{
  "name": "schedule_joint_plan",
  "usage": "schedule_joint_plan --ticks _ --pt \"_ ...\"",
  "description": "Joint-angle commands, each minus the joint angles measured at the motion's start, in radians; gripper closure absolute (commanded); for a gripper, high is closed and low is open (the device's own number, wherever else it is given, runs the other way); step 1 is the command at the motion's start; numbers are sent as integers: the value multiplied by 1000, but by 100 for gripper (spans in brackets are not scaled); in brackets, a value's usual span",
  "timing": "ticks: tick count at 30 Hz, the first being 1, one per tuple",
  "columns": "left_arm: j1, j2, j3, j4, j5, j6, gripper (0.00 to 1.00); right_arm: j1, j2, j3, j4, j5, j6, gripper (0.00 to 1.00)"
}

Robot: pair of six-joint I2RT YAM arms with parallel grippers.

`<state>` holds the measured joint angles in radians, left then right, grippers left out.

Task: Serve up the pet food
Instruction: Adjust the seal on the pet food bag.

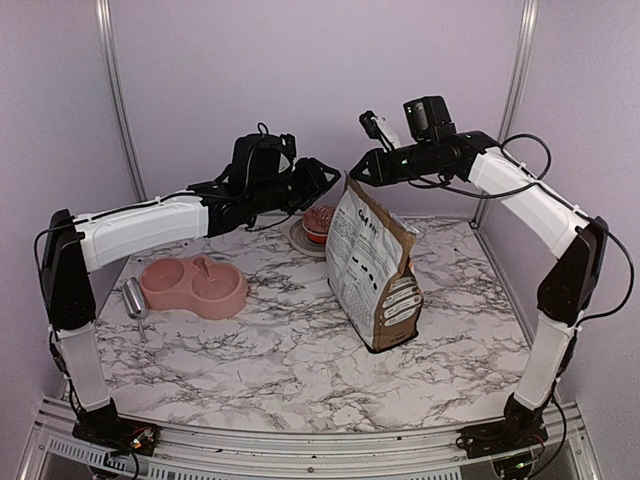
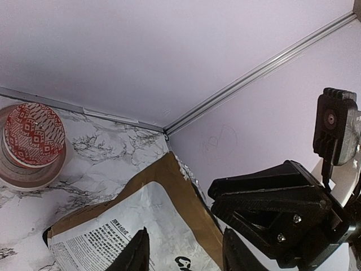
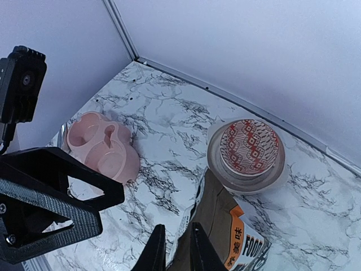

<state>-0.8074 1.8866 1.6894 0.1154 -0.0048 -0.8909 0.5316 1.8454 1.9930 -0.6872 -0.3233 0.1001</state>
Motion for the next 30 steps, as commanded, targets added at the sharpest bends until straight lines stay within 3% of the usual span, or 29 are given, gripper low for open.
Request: schedule_joint_plan --ticks 1,30 --pt "-6 23 30 35 4 10 55 -5 -31 34 8 -18 9 85" --pt "-6 22 28 28 6 23 55 -5 -46 -14 -43 91 -16 89"
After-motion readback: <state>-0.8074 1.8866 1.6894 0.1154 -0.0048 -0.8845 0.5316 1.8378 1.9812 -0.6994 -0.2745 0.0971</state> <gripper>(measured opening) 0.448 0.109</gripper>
